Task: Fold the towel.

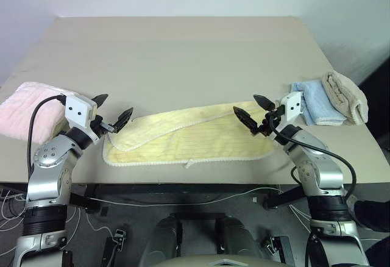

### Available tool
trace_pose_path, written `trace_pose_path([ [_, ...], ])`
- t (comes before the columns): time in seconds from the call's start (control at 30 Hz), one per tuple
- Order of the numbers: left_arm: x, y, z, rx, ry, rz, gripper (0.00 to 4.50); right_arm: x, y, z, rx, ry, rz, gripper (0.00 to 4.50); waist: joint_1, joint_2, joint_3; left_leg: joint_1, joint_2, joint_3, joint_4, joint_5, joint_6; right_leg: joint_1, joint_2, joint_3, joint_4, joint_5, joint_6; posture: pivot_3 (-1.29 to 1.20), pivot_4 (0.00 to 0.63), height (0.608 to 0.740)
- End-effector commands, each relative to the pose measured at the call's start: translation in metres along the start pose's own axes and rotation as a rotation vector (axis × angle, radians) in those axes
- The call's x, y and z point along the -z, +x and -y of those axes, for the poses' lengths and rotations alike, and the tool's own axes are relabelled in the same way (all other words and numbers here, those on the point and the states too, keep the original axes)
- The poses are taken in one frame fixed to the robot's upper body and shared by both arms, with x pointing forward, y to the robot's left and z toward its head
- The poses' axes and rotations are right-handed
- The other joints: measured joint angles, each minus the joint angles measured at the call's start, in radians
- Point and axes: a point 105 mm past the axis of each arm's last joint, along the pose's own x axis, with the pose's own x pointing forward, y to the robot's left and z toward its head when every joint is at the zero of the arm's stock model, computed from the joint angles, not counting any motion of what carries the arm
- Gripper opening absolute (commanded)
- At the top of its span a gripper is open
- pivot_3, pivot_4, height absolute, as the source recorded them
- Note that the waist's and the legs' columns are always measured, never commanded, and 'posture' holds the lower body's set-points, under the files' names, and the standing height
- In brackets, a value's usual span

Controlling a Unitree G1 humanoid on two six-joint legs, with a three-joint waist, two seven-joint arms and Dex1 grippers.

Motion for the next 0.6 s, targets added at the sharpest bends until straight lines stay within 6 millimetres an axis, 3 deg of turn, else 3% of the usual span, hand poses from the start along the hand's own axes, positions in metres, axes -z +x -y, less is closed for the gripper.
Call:
trace_pose_path([
  [0.03, -0.013, -0.008, -0.004, -0.009, 0.039, 0.032, 4.50, -0.013, 0.003, -0.003, -0.028, -0.032, 0.047, 4.46, 0.000, 0.000, 0.000, 0.000, 0.000, 0.000, 0.000, 0.000, 0.000, 0.000, 0.000, 0.000, 0.000, 0.000, 0.000, 0.00, 0.150, 0.740],
  [0.2, -0.011, -0.013, -0.001, -0.009, 0.038, 0.015, 4.50, -0.011, -0.001, 0.004, -0.016, -0.036, 0.032, 4.46, 0.001, 0.000, 0.000, 0.000, 0.000, 0.000, 0.000, 0.000, 0.000, 0.000, 0.000, 0.000, 0.000, 0.000, 0.000, 0.00, 0.150, 0.740],
  [0.4, -0.011, -0.020, -0.001, -0.017, 0.037, 0.006, 4.50, -0.006, 0.002, -0.001, -0.039, -0.045, 0.014, 4.46, 0.000, 0.000, 0.000, 0.000, 0.000, 0.000, 0.000, 0.000, 0.000, 0.000, 0.000, 0.000, 0.000, 0.000, 0.000, 0.00, 0.150, 0.740],
  [0.6, -0.012, -0.014, 0.005, -0.002, 0.023, 0.024, 4.50, -0.006, -0.007, 0.002, -0.062, -0.111, -0.033, 4.46, 0.003, 0.000, 0.000, 0.000, 0.000, 0.000, 0.000, 0.000, 0.000, 0.000, -0.001, 0.000, 0.000, 0.000, 0.000, 0.00, 0.150, 0.740],
])
